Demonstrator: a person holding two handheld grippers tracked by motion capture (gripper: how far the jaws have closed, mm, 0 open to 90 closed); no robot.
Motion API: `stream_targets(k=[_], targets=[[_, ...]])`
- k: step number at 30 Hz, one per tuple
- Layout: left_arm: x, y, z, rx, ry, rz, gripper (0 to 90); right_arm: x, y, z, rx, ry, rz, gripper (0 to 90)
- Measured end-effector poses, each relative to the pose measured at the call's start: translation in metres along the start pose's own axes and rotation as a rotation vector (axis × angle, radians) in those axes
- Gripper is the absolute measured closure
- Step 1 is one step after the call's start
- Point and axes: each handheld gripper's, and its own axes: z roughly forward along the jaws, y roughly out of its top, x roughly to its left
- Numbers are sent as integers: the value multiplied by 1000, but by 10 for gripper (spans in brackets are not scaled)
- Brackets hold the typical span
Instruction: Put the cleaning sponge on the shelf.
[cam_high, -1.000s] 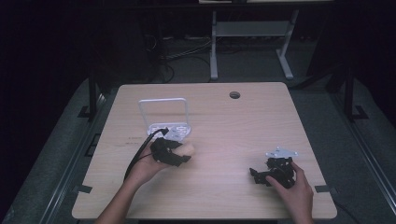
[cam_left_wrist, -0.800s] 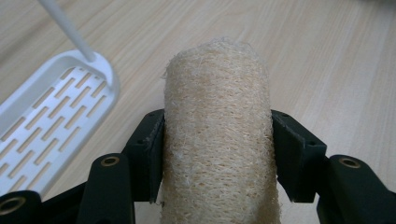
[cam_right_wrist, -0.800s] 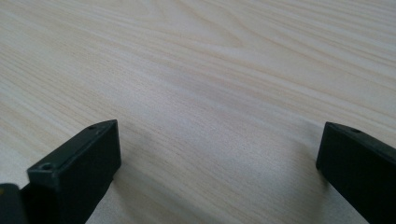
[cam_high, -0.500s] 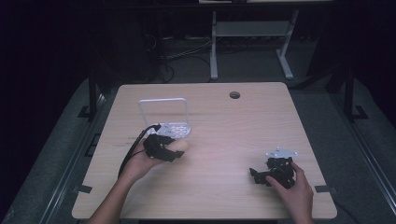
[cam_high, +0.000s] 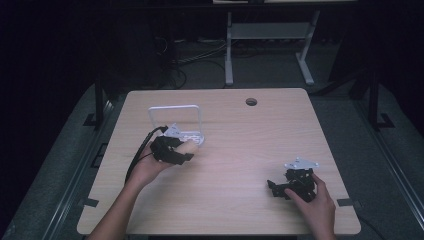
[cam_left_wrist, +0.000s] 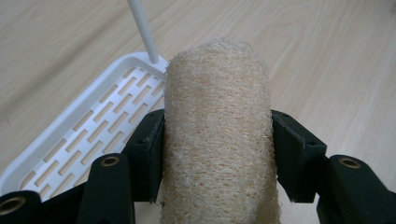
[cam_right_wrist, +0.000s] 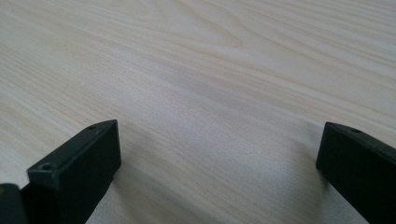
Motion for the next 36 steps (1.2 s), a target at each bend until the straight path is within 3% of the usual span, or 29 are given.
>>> stream_targets(k=[17, 33, 36], targets=[[20, 15, 5, 21, 33, -14, 414, 0, 0, 0, -1, -1, 0, 0], [36, 23, 26, 45, 90, -37, 414, 0, 0, 0, 0, -1, 0, 0], [39, 22, 33, 50, 83, -62, 414, 0, 0, 0, -1, -1, 0, 0]])
